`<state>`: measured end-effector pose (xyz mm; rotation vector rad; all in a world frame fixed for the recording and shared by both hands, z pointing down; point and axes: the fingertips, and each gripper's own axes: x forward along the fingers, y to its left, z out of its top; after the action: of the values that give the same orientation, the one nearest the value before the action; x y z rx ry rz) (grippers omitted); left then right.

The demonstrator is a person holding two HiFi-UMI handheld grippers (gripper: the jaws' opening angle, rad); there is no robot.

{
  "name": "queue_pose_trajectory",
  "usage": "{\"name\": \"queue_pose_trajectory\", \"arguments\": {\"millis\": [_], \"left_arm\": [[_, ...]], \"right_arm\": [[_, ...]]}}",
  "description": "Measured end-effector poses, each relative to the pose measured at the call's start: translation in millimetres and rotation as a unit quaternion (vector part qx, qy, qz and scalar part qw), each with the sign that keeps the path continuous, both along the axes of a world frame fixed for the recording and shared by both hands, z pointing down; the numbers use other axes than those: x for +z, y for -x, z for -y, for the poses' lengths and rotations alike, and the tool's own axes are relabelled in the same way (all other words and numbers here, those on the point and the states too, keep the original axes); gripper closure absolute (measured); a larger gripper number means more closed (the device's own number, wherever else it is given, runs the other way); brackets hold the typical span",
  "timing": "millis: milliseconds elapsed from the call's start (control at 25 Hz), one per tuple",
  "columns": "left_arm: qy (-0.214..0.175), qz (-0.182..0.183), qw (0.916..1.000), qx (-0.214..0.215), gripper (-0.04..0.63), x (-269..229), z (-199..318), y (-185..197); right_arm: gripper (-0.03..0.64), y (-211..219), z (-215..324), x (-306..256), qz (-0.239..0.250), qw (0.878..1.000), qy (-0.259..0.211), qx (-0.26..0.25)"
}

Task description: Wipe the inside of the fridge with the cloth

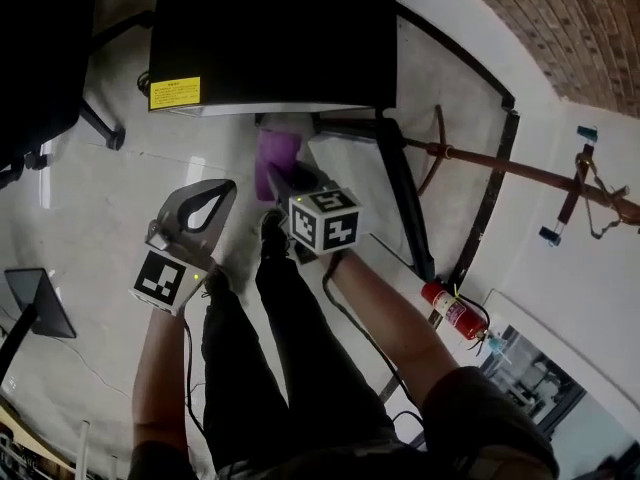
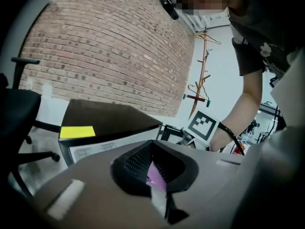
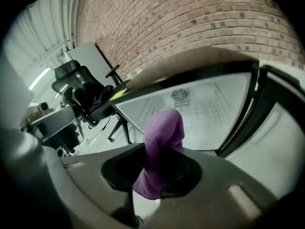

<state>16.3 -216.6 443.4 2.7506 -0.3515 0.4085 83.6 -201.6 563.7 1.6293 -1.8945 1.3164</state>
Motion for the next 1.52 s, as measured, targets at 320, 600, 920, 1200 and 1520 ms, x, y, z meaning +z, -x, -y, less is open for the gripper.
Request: {"name": "queue_pose_trajectory", "arguments": {"millis": [320,600,920,1200,1520], "left_arm": [[-0.033,0.003,0.998,-0.055,0.578,-75.8,30.1,-3.2],[-0.014,0.002,0.9968,-0.079,0.578,-146.1,16.2,-9.9],[-0.014,-0.013,0.9948,-0.1,0.578,-218.0,14.3,-18.5],[-0.025,-0.055,0.9918,-0.112,0.578,-266.2,8.8,-28.3],[-0.033,-0.075,0.99,-0.115,0.578,-296.2,-25.6,1.2]], "right_arm": [[0.535,-2.8,-0.7,-97.4,0.001,0.999,-0.035,-0.028],[0.535,-29.8,-12.1,-177.1,0.015,0.999,-0.048,0.005],[0.535,-34.3,16.3,-251.1,0.07,0.993,-0.086,0.029],[0.535,-55.5,8.9,-290.8,0.033,0.994,-0.102,0.019],[0.535,-43.6,-21.5,-327.7,0.01,0.993,-0.119,0.023]]}}
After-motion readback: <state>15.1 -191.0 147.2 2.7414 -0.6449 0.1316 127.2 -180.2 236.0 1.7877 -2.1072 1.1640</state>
